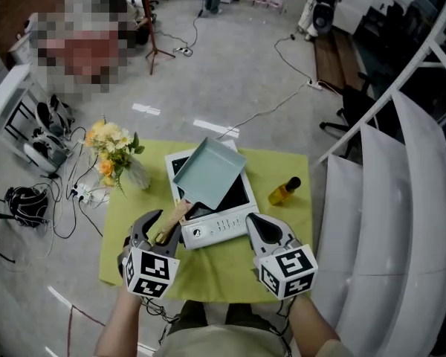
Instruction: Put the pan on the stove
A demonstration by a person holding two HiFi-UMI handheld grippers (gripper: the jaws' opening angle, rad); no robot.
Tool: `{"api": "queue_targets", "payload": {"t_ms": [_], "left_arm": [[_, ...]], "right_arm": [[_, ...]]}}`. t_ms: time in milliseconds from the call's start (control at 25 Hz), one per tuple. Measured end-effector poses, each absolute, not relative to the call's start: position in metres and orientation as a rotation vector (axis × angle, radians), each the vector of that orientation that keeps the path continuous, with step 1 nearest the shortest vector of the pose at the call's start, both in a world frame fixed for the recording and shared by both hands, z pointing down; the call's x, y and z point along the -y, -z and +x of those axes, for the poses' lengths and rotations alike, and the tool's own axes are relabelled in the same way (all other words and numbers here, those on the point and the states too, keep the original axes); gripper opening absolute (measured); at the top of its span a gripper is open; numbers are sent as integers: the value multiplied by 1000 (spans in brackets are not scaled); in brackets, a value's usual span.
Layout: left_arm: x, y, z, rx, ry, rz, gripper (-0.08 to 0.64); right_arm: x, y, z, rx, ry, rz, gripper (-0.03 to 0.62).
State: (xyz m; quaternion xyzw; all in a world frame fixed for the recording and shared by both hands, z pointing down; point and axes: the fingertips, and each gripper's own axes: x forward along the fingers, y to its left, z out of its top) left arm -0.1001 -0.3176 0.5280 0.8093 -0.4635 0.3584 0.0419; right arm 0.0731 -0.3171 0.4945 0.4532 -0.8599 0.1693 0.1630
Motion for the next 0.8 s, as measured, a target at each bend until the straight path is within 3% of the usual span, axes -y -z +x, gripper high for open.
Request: {"api": "queue_targets", "payload": {"t_ms": [200, 320, 800], "left_arm": [[313, -475, -100, 1514, -986, 2550, 173], [309, -440, -103, 1590, -865, 2593, 114], [284, -328, -108, 1669, -386, 2681, 59]], "right_arm": [[311, -456, 70, 2506, -411, 1328, 6], [304, -434, 68, 2543, -390, 1336, 6], [270, -325, 66, 2718, -154, 1362, 6]]}}
